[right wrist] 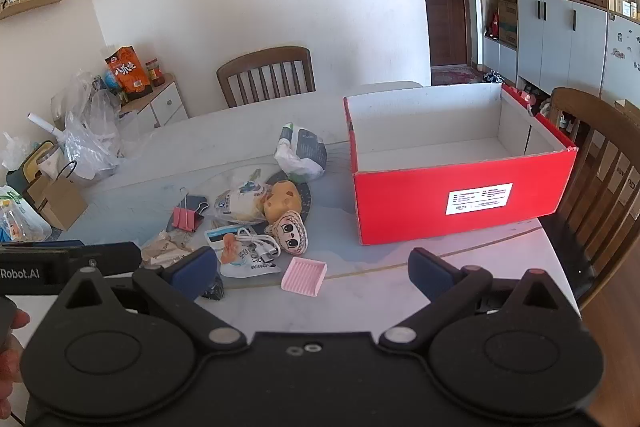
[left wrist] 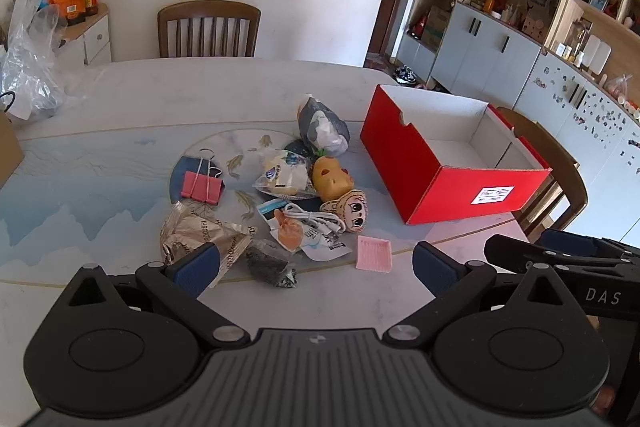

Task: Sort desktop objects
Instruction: 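Move the left tool to the silver foil bag while the right tool approaches the pink tray, then close the left tool on the foil bag while the right tool grips the pink tray, then lift and carry the foil bag and pink tray with both tools into the red box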

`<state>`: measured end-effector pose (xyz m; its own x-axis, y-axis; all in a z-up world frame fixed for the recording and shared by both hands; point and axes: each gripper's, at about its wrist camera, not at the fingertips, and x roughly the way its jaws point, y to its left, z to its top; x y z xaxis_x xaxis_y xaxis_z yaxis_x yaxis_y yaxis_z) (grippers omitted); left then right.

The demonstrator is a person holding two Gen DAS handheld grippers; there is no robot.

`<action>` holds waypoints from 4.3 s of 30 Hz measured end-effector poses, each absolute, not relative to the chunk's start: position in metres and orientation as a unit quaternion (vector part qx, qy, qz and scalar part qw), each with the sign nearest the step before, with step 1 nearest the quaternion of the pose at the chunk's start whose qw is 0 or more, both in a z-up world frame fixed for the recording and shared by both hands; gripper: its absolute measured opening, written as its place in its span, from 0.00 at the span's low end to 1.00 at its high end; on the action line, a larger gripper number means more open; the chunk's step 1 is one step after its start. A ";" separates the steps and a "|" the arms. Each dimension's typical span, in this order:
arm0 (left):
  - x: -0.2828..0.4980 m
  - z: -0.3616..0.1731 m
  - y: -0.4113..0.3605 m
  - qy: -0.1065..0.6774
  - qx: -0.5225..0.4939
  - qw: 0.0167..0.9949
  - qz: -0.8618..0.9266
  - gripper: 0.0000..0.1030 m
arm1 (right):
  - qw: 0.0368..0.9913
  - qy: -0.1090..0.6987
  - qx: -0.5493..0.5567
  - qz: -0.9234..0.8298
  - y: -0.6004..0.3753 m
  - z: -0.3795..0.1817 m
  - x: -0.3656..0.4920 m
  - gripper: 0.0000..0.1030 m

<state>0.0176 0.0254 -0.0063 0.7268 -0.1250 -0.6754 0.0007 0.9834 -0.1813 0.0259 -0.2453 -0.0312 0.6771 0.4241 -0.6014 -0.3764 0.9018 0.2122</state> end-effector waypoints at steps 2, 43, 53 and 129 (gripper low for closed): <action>0.019 -0.006 0.028 0.366 -0.085 0.926 -0.035 1.00 | 0.915 0.337 0.034 0.220 -0.243 -0.031 0.026 0.99; 0.101 -0.051 0.102 0.400 -0.030 0.913 -0.069 1.00 | 0.913 0.374 0.014 0.160 -0.173 -0.074 0.070 0.98; 0.123 -0.091 0.120 0.432 0.000 0.899 -0.066 1.00 | 0.897 0.418 0.015 0.139 -0.162 -0.109 0.090 0.97; 0.110 -0.073 0.127 0.418 -0.076 0.896 -0.130 0.49 | 0.896 0.415 -0.010 0.160 -0.176 -0.067 0.100 0.39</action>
